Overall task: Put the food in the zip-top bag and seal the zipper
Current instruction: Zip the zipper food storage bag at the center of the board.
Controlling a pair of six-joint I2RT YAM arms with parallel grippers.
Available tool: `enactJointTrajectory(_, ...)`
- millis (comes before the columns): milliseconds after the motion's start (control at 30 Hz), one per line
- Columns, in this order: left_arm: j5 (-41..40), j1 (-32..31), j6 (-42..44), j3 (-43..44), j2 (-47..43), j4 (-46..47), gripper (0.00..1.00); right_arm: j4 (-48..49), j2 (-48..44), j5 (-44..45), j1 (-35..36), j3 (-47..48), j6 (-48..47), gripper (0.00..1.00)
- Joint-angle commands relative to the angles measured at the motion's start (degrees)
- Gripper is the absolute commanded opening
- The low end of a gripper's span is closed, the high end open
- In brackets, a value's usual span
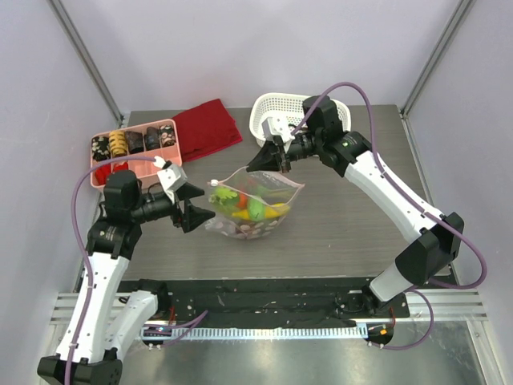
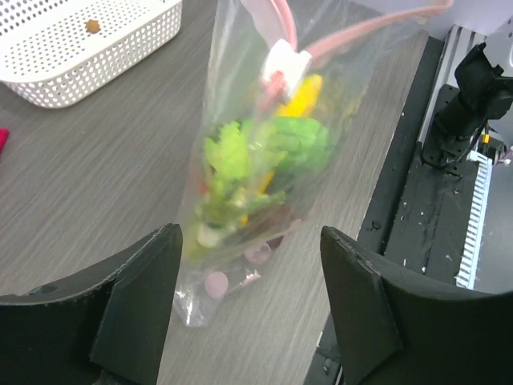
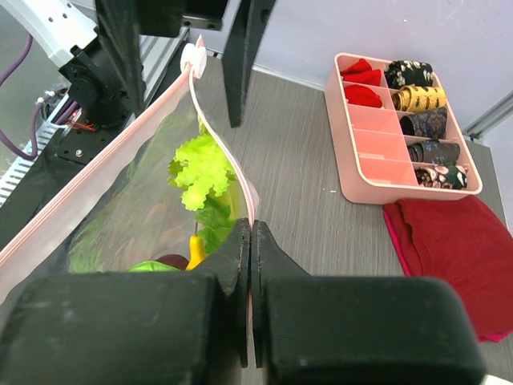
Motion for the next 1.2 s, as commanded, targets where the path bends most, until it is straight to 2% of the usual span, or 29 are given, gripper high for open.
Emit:
enactJointTrajectory(0,3.9,0.2,-1.6,-0.5,2.4,12.3,0.72,0.9,-0.4,-2.6,-0.1,1.5,-1.8,0.01)
enactJointTrajectory(133,5.1,0.2,-2.1,-0.8,3.5,18.3,0.73,1.0,0.3,-3.3,0.0,2.3,-1.2,0.01)
enactJointTrajectory(200,8.3,0.0,-2.5,-1.5,3.5,20.2,0.73,1.1,0.8,-3.6,0.0,2.7,-1.1,0.01)
enactJointTrajectory(267,10.7,-0.3,-2.5,-2.1,3.7,22.2,0.68,1.2,1.1,-3.9,0.2,3.2,-1.1,0.01)
enactJointTrajectory(400,10.1,-1.9,-2.9,-2.2,4.1,23.0,0.64,1.9,1.8,-3.9,0.6,3.7,-0.2,0.01)
enactJointTrajectory(500,9.4,-3.5,-3.7,-2.0,5.2,23.2,0.46,3.5,1.5,-4.0,1.1,3.0,0.5,0.01)
enactJointTrajectory(533,9.4,-3.8,-4.0,-1.9,5.6,23.2,0.32,3.9,1.1,-4.0,1.1,2.3,0.7,0.01)
enactJointTrajectory(600,8.7,-3.8,-5.4,-1.3,6.0,23.2,0.16,4.9,0.8,-3.4,1.4,1.8,1.3,0.02)
enactJointTrajectory(633,8.5,-3.8,-5.9,-1.2,6.1,23.2,0.05,5.2,0.6,-3.1,1.4,1.5,1.8,0.08)
enactJointTrajectory(667,8.3,-3.8,-6.2,-1.2,6.0,23.2,0.02,5.8,0.4,-2.7,1.5,1.5,3.7,0.16)
enactJointTrajectory(700,7.9,-3.8,-6.7,-1.3,5.5,23.1,0.0,6.1,0.4,-1.6,1.4,1.6,4.1,0.42)
enactJointTrajectory(733,7.2,-3.8,-7.1,-1.4,5.3,23.1,0.0,6.1,0.2,-1.1,1.5,2.1,4.5,0.53)
enactJointTrajectory(767,7.2,-3.8,-7.2,-1.8,5.0,22.9,0.0,6.3,-0.5,-0.6,1.5,2.3,4.5,0.61)
enactJointTrajectory(833,6.1,-3.9,-8.8,-1.9,4.4,22.8,0.0,8.7,-1.9,0.4,1.9,2.2,5.4,0.72)
enactJointTrajectory(867,5.8,-3.9,-9.5,-1.6,4.3,22.7,0.0,12.1,-3.2,1.4,2.5,1.9,6.3,0.72)
enactJointTrajectory(967,4.3,-4.2,-9.6,-0.2,4.7,21.0,0.0,13.5,-3.3,2.5,5.3,3.8,7.3,0.71)
enactJointTrajectory(1167,-0.2,-5.2,-8.6,2.3,5.1,16.9,0.0,8.7,-1.8,10.0,12.0,9.4,10.8,0.67)
